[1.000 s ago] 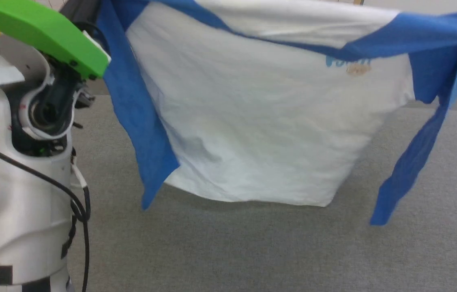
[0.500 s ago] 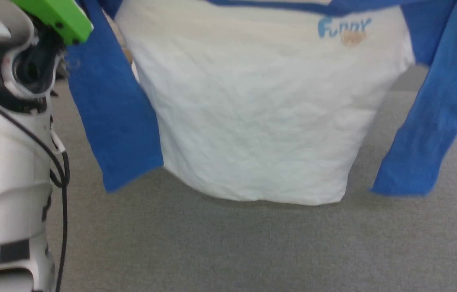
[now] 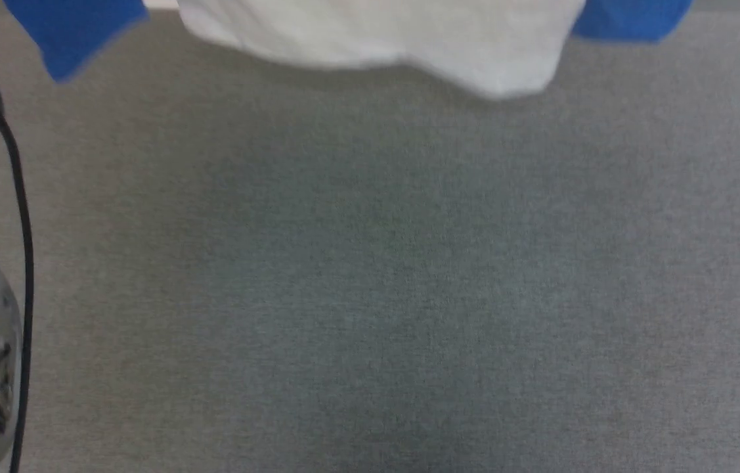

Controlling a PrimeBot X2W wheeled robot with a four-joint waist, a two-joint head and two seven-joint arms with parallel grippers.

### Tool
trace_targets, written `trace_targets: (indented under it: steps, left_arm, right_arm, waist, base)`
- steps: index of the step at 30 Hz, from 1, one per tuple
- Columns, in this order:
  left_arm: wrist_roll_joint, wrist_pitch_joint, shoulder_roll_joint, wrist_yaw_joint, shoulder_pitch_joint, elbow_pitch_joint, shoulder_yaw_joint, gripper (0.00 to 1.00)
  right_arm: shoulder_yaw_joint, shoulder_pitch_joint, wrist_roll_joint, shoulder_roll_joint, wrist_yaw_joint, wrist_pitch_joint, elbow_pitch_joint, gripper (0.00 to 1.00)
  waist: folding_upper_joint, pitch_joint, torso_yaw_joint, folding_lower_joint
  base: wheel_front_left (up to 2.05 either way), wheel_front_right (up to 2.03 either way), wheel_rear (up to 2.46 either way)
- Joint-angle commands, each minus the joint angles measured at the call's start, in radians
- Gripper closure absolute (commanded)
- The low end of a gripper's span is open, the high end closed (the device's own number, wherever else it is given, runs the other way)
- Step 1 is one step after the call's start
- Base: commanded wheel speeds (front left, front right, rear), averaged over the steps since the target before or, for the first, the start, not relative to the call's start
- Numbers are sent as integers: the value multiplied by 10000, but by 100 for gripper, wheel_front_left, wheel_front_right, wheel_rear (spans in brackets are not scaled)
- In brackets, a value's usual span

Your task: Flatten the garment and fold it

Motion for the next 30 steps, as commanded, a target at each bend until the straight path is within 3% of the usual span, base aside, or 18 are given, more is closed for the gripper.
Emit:
trace_targets:
  steps: [1, 9, 16, 20, 21, 26, 30]
  left_arm:
    - [65, -373, 25, 119, -443, 144, 126, 100]
    - [250, -2392, -239, -195, -1614, 1189, 211, 100]
    - [-16, -3077, -463, -685, -1374, 2135, 183, 100]
    - [-362, -3426, -724, -1070, -807, 2618, 222, 100]
    - [-705, -3529, -969, -1443, -238, 2903, 239, 100]
    - [-1244, -3639, -1380, -2225, 1315, 2947, 125, 100]
    - [-1538, -3676, -1630, -2462, 3140, 2613, 29, 100]
  right_arm:
    - [-90, -446, -282, -15, -19, -438, 278, 100]
    - [-503, -2252, -1273, 191, -19, -2733, 1900, 100]
    - [-25, -2120, -709, 70, -19, -3394, 2766, 100]
    - [342, -1263, 67, -81, -19, -3722, 2896, 100]
    - [678, -410, 652, -264, -19, -3824, 2733, 100]
    - [1213, 1701, 1875, -647, -19, -3771, 1936, 100]
    - [1331, 3899, 2738, -886, -19, -3722, 1085, 100]
  waist:
    - [0, 1498, -503, -3]
    - [0, 2448, -460, -3]
    - [0, 2778, -358, -3]
    - [0, 2474, -263, -3]
    - [0, 2018, -137, -3]
    - [0, 838, 124, -3]
    - [0, -222, 278, -3]
  base:
    - [0, 0, 0]
    - [0, 0, 0]
    - [0, 0, 0]
    - [0, 0, 0]
    - [0, 0, 0]
    - [0, 0, 0]
    - [0, 0, 0]
